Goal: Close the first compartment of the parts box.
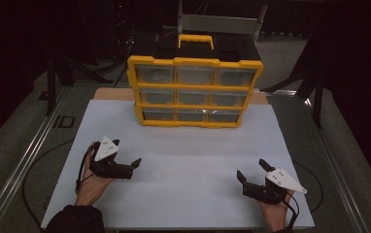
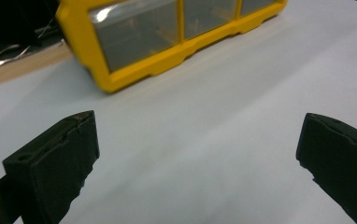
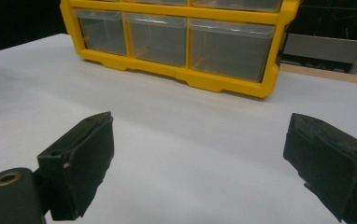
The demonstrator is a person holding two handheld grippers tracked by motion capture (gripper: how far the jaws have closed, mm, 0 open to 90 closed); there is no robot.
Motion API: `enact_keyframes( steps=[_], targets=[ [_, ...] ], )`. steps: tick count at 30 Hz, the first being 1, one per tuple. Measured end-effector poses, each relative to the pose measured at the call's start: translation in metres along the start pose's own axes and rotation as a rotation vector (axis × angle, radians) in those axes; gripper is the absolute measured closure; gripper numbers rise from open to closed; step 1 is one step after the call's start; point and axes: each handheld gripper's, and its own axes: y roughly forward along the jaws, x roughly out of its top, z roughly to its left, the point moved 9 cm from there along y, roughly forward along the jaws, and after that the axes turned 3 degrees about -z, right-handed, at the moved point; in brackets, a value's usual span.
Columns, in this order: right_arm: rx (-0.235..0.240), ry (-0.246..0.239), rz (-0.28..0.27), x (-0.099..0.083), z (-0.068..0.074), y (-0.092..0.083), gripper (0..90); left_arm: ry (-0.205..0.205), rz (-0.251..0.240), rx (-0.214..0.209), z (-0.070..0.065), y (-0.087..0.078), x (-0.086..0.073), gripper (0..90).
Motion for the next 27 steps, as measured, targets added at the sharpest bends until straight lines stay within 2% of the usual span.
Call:
enact_keyframes(
  steps=[5,7,8,10,15,19,23,27],
  targets=[
    [0.011,-0.006,0.002,0.000,0.003,0.000,8.7,-0.020,-0.029,0.035,0.008,-0.008,-0.014,0.4],
    [0.012,-0.004,0.004,0.000,0.004,0.000,8.7,-0.037,-0.049,0.019,0.008,-0.011,-0.016,0.3],
    [0.018,-0.007,0.005,0.000,0.005,0.000,8.7,-0.039,-0.060,0.024,0.009,-0.013,-0.017,0.4],
    [0.021,-0.010,0.004,0.000,0.005,0.001,8.7,-0.040,-0.081,0.036,0.011,-0.015,-0.018,0.4],
    [0.025,-0.011,0.000,0.002,0.007,0.001,8.7,-0.022,-0.091,0.053,0.012,-0.017,-0.023,0.3],
    [0.036,-0.013,0.000,0.001,0.008,0.001,8.6,-0.016,-0.113,0.084,0.015,-0.019,-0.021,0.3],
    [0.037,-0.012,0.001,0.001,0.006,0.002,8.7,-0.018,-0.120,0.121,0.019,-0.020,-0.022,0.3],
    [0.039,-0.012,0.002,0.000,0.006,0.003,8.6,-0.029,-0.124,0.132,0.020,-0.022,-0.022,0.3]
  ],
)
